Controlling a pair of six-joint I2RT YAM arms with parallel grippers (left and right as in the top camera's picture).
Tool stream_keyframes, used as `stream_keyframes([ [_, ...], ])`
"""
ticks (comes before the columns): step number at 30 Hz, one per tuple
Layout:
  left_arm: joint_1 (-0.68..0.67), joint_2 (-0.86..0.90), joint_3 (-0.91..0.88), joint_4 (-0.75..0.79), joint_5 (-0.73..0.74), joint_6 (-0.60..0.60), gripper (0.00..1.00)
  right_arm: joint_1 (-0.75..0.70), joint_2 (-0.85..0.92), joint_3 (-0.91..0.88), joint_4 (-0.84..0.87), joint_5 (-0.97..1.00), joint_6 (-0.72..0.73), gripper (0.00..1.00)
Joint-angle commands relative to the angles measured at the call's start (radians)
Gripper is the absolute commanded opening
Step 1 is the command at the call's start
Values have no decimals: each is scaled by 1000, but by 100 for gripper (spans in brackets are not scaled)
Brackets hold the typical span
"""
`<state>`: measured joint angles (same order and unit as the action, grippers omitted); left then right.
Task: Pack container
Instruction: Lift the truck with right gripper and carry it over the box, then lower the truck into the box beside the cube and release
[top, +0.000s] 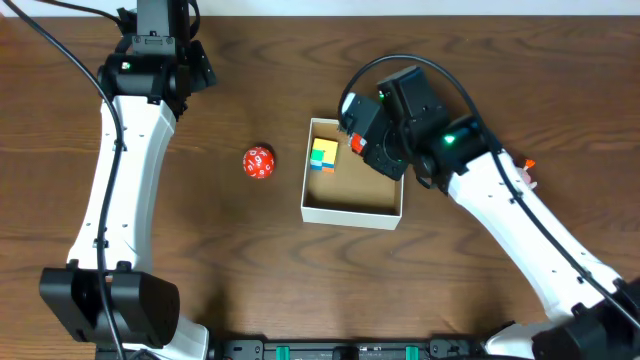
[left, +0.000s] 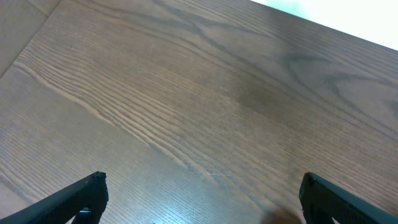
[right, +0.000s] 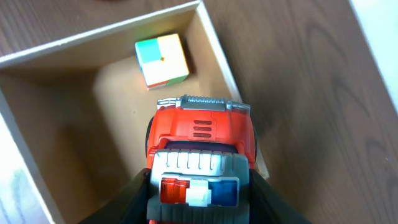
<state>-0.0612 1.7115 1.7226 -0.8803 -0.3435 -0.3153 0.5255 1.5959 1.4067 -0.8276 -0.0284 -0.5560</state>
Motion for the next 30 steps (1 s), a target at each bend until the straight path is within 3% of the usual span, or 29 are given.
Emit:
stream_keyframes([
  [1,1,11,-6,-2,-8,-8,98,6,47,-8,9,-21,-61,35],
  [17,1,11,-6,-2,-8,-8,98,0,233,-8,101,-29,-227,37],
  [30,1,11,-6,-2,-8,-8,98,-71,280,-8,111,-29,-238,37],
])
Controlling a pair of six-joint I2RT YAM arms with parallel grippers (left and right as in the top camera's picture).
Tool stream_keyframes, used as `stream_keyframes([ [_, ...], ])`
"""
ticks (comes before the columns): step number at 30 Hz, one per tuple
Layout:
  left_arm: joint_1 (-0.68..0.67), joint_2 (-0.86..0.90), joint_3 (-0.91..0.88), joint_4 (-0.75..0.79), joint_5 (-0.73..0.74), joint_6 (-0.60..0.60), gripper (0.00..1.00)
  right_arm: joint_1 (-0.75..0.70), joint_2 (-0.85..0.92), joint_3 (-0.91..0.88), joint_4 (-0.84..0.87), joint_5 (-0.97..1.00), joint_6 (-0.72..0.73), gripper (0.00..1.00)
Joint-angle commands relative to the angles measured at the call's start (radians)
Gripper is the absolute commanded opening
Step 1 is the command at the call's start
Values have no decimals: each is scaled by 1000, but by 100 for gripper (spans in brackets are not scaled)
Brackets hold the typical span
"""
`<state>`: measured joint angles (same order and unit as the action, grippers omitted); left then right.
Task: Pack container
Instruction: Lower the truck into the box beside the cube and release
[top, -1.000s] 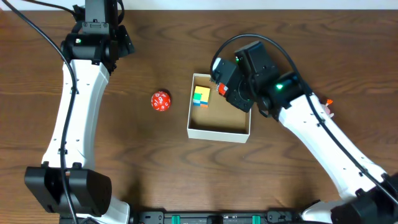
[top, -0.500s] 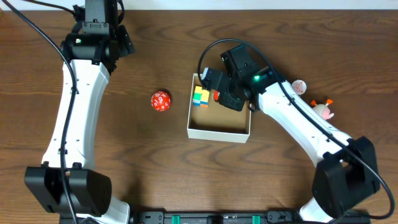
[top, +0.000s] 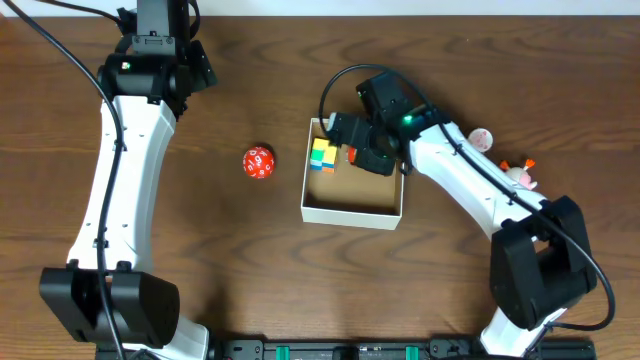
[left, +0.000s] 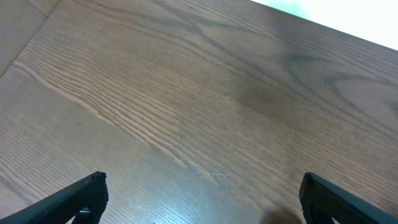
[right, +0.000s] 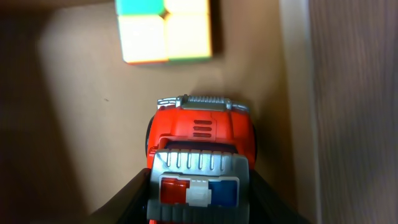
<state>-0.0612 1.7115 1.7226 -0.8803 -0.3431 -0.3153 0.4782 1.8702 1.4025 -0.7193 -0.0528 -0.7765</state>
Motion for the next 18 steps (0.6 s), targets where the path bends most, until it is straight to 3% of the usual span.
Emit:
stream_keyframes([
  [1,1,11,-6,-2,-9,-8,98,-31,7,-3,4,-5,-18,37],
  [9,1,11,-6,-2,-9,-8,98,-56,8,-3,35,-34,-53,45],
  [18,1,11,-6,-2,-9,-8,98,-55,18,-3,71,-69,-105,45],
])
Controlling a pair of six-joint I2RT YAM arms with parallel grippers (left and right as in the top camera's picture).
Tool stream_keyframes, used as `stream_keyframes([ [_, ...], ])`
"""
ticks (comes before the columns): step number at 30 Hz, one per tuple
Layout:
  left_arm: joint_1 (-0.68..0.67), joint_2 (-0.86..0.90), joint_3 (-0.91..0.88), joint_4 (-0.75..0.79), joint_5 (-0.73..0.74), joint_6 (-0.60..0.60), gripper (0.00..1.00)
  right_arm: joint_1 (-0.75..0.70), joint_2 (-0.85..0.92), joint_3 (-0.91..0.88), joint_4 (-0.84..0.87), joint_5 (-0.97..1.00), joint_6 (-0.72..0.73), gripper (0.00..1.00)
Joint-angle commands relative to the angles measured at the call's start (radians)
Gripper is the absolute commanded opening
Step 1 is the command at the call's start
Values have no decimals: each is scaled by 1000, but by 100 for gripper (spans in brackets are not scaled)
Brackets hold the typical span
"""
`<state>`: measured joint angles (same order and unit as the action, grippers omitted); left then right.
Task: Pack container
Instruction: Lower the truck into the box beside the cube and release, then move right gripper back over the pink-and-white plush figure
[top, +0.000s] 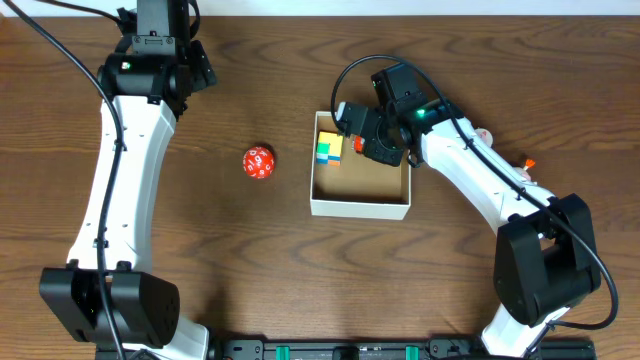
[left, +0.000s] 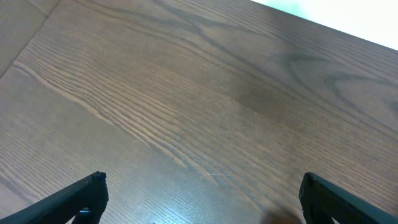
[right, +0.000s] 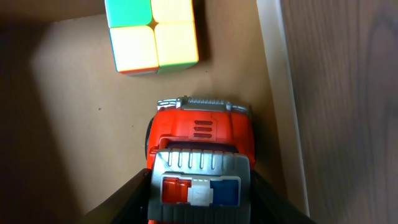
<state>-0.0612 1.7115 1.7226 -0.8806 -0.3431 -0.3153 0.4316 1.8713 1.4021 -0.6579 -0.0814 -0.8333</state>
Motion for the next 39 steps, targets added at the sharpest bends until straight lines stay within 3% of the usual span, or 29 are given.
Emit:
stream_keyframes([
  [1,1,11,-6,-2,-9,-8,98,-9,20,-3,17,-43,-47,45],
  [5,1,11,-6,-2,-9,-8,98,-9,34,-3,26,-43,-58,47],
  [10,1,11,-6,-2,-9,-8,98,-9,34,-3,26,-43,-58,60],
  [20,1,11,-6,-2,-9,-8,98,-4,29,6,57,-42,-36,76],
  [28,1,11,-6,-2,-9,-8,98,0,-41,164,21,85,365,82],
  [31,1,11,-6,-2,-9,-8,98,-13,-80,248,-71,209,501,77],
  [39,1,11,-6,-1,-9,-8,98,-138,-198,330,-385,410,862,80],
])
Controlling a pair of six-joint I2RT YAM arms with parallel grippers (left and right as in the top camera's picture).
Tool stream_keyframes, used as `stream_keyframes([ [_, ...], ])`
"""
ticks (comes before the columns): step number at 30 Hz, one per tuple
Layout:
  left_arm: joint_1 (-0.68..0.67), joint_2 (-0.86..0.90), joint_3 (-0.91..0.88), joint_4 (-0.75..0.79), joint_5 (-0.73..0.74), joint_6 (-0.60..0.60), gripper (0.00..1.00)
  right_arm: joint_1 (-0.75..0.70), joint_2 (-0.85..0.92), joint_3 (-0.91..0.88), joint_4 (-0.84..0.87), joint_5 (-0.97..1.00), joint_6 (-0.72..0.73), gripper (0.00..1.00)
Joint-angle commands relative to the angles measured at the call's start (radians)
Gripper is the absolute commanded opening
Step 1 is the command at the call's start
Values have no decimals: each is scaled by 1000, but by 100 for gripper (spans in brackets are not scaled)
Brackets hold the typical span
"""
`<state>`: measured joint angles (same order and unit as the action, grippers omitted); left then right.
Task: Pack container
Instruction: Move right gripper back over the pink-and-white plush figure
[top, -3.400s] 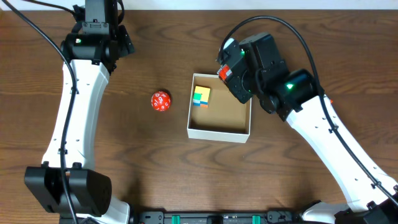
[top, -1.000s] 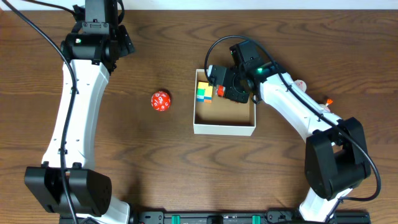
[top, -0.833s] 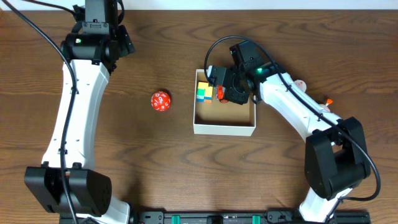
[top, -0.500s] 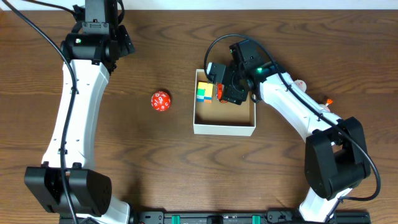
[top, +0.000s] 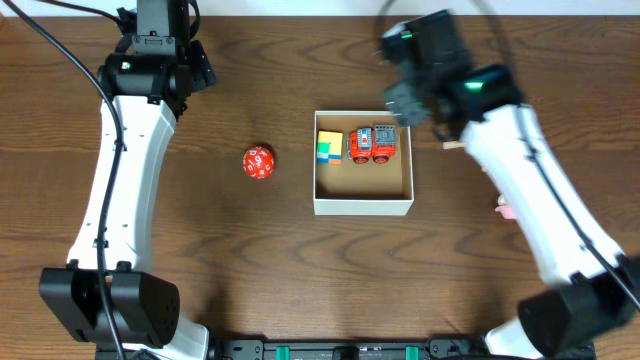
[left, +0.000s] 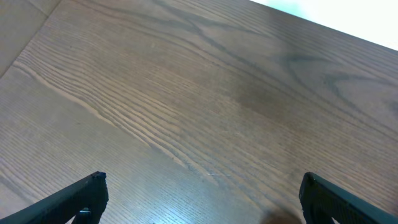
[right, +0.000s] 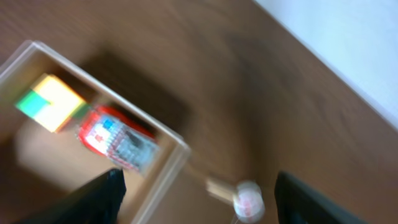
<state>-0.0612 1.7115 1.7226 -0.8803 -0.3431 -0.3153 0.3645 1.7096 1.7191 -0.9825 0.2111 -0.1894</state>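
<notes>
A white open box (top: 363, 207) sits mid-table; inside it lie a multicoloured cube (top: 328, 146) and a red toy truck (top: 372, 145), both also blurred in the right wrist view, the cube (right: 51, 99) beside the truck (right: 118, 141). A red many-sided die (top: 258, 163) rests on the table left of the box. My right gripper (right: 196, 199) hangs open and empty, raised above the box's back right corner. Far back on the left, my left gripper (left: 200, 199) stands open over bare wood.
A small white-headed toy on a stick (right: 242, 198) lies right of the box, and a pale pink piece (top: 503, 208) shows past the right arm. The table's white back edge (left: 348, 18) runs behind.
My right gripper let go of the red truck, which now lies in the box beside the cube. The gripper has risen and moved back and to the right, open. The left arm is unchanged.
My right gripper held the red truck above the box's right side, then low inside the box near the cube, while the box shifted slightly rightward. Now the truck rests in the box and the gripper is open, clear of it. The left arm stayed still throughout.
</notes>
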Motion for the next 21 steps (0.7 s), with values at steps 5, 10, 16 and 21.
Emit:
stream_keyframes([
  [5,1,11,-6,-2,-9,-8,98,-250,-47,10,-275,100,342,90],
  [10,1,11,-6,-2,-9,-8,98,-395,-34,-34,-325,61,342,93],
  [16,1,11,-6,-2,-9,-8,98,-479,-32,-137,-322,35,342,96],
  [21,1,11,-6,-2,-9,-8,98,-496,-32,-270,-254,34,342,98],
])
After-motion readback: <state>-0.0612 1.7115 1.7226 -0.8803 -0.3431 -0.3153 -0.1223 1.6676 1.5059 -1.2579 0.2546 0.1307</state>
